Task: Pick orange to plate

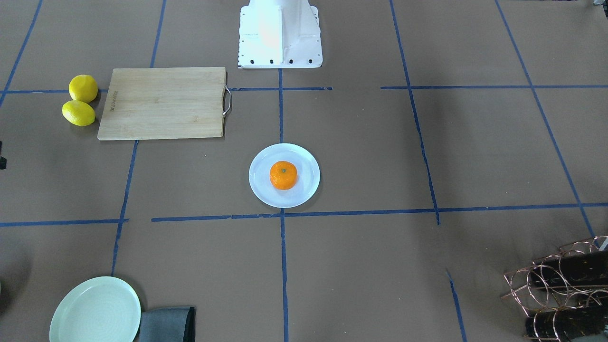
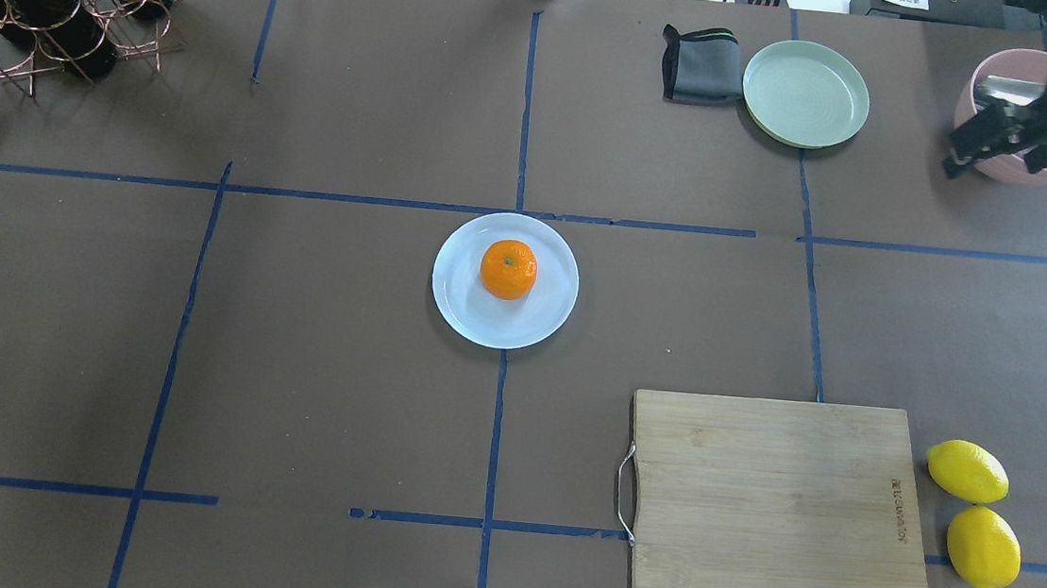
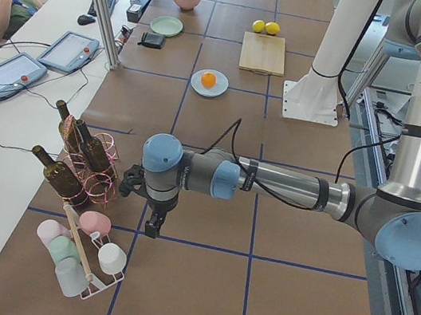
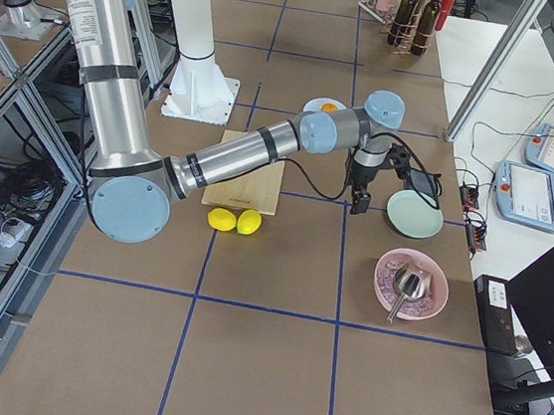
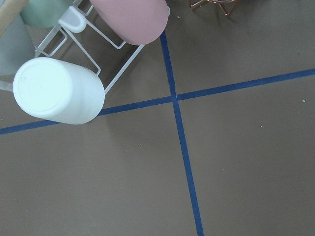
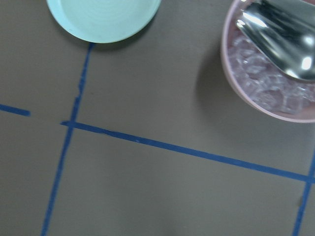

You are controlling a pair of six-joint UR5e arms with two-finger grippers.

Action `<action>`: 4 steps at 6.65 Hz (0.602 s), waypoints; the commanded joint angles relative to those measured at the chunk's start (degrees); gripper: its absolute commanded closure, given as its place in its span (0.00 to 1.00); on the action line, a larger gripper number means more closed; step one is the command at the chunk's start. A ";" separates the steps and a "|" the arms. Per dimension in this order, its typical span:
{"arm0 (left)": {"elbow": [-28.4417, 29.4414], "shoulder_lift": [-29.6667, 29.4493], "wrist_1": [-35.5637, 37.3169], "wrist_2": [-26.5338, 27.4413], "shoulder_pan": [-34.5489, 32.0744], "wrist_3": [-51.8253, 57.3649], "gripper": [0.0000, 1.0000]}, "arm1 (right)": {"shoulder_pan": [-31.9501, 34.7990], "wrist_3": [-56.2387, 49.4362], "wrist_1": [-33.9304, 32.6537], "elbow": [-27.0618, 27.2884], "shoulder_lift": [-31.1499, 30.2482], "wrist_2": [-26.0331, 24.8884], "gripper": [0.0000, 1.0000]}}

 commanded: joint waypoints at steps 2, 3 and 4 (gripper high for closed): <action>0.02 0.11 0.14 -0.03 -0.05 -0.04 0.00 | 8.84 -8.76 0.81 -3.29 -10.83 4.27 0.00; 0.02 0.20 0.14 0.06 -0.05 -0.04 0.00 | 9.29 -9.02 1.25 -2.77 -11.72 4.09 0.00; 0.11 0.11 0.05 0.06 -0.05 -0.04 0.00 | 10.34 -9.11 2.55 -1.72 -13.21 4.09 0.00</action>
